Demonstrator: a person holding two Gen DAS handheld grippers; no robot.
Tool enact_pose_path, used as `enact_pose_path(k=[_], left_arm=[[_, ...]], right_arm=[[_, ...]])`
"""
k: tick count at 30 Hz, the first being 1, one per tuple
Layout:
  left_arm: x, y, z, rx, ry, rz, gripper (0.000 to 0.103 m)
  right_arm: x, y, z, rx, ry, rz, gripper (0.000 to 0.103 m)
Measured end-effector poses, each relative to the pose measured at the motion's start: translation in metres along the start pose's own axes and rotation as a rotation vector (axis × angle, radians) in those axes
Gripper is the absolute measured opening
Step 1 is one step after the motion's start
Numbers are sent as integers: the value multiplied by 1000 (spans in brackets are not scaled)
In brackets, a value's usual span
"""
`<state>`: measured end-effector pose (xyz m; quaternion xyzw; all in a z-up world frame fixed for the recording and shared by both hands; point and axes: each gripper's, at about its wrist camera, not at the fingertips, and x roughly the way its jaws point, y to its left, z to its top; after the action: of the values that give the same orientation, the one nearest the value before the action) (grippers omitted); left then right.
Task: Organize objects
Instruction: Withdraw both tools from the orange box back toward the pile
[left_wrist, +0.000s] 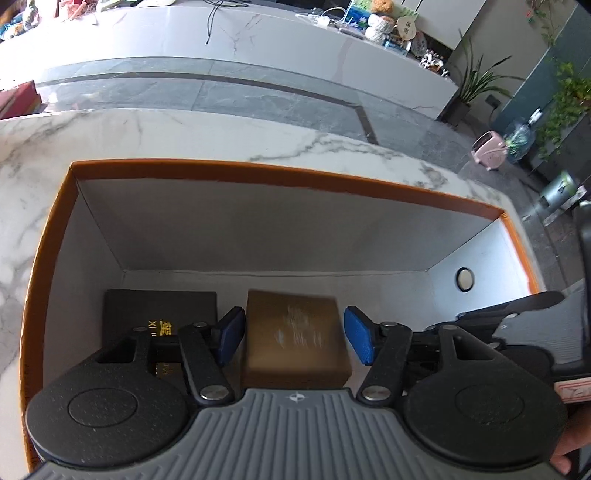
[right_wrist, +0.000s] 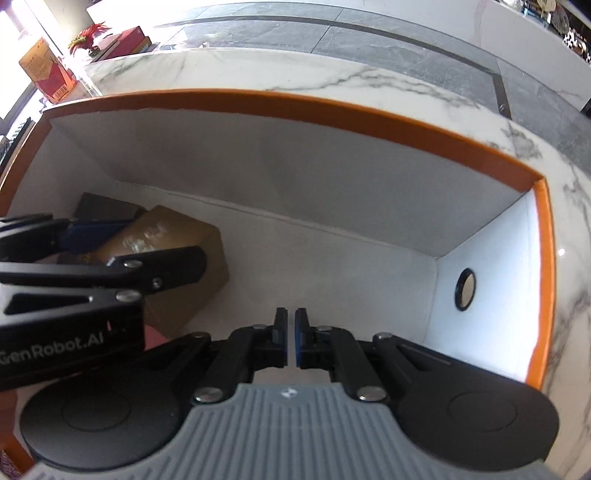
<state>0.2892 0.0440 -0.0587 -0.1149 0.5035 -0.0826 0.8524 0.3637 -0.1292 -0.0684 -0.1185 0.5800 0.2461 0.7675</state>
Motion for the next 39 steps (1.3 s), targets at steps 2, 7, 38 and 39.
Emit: enact_pose_path(k=[2, 7, 38, 39], left_arm=[[-7, 2, -1, 1, -6, 16, 73], [-35, 13, 1, 4, -14, 13, 71], [-150, -30, -77, 200, -109, -96, 68], [-153, -31, -84, 201, -106, -98, 68]], right_arm=[[1, 2, 0, 4, -2, 6, 5], [0, 8, 1, 5, -21, 27, 5], [-115, 46, -70, -31, -261, 32, 4], [-123, 48, -81, -22, -283, 36, 4]])
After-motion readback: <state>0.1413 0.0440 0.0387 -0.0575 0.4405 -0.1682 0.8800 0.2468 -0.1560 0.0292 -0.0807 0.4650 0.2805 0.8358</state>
